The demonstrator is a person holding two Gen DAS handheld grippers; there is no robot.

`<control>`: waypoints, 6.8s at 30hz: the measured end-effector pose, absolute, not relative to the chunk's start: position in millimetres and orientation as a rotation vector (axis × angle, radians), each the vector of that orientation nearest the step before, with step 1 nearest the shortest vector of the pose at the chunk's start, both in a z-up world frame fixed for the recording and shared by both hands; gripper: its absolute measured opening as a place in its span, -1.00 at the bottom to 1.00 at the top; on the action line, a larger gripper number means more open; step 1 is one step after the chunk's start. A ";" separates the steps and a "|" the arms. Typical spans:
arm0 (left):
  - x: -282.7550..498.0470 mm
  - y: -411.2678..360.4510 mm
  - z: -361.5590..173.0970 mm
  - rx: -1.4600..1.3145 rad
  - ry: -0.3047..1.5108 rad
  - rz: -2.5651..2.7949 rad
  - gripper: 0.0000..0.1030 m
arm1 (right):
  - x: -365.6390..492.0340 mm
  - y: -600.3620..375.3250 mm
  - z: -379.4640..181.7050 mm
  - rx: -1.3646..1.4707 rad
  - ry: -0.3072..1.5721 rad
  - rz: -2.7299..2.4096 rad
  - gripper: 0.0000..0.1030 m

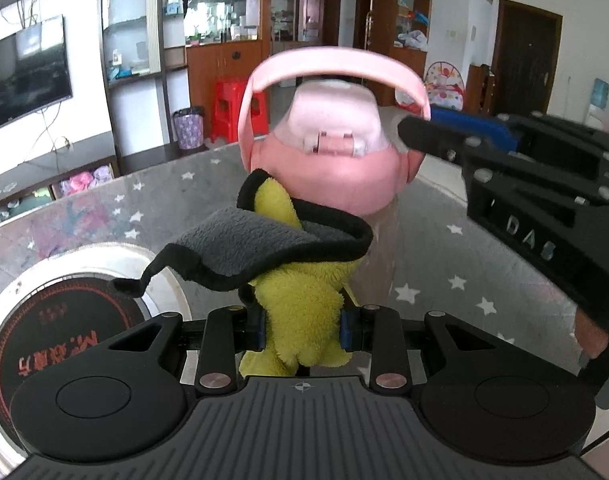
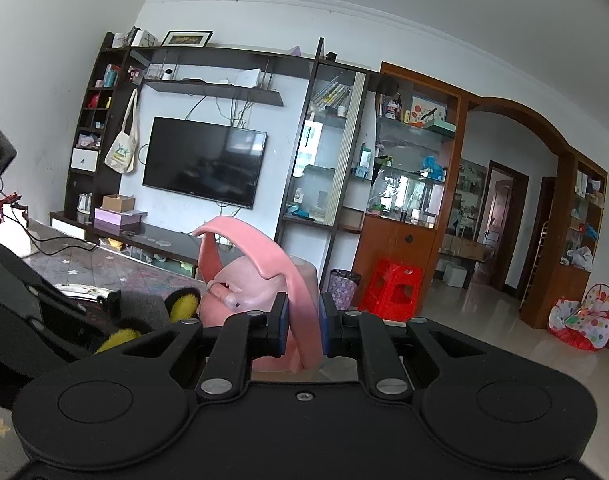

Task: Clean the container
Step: 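Raise the bottle with the right tool and rub its body on the cloth, then lower and tilt the bottle against the cloth held by the left tool, then raise the bottle with the right tool, wiping its body along the cloth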

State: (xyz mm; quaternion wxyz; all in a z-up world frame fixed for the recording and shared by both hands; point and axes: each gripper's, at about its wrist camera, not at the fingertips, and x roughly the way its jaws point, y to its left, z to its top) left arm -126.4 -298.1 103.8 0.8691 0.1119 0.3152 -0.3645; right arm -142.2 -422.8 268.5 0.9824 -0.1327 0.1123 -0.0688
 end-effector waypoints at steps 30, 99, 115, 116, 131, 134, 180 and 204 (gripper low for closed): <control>-106.9 -293.7 67.3 0.229 0.778 -0.737 -0.38 | -142.4 -431.6 270.7 -0.255 0.230 -0.139 -0.68; -100.0 -308.5 114.1 0.287 0.672 -0.842 -0.38 | -136.2 -456.5 278.6 -0.316 0.209 -0.182 -0.78; -89.3 -309.1 102.4 0.297 0.693 -0.845 -0.38 | -143.0 -452.2 279.7 -0.310 0.207 -0.184 -0.78; -89.1 -309.3 99.6 0.298 0.701 -0.843 -0.38 | -143.3 -452.3 279.8 -0.310 0.207 -0.184 -0.78; -73.2 -302.4 56.6 0.273 0.814 -0.820 -0.38 | -148.2 -457.9 283.0 -0.305 0.217 -0.189 -0.78; -70.8 -301.5 55.2 0.262 0.821 -0.817 -0.38 | -150.1 -457.9 284.5 -0.302 0.217 -0.187 -0.78; -63.8 -313.3 62.3 0.398 0.770 -0.795 -0.38 | -130.8 -441.4 280.1 -0.280 0.227 -0.201 -0.78; -105.7 -359.0 54.5 0.436 0.743 -0.959 -0.38 | -139.2 -472.4 293.2 -0.266 0.270 -0.232 -0.77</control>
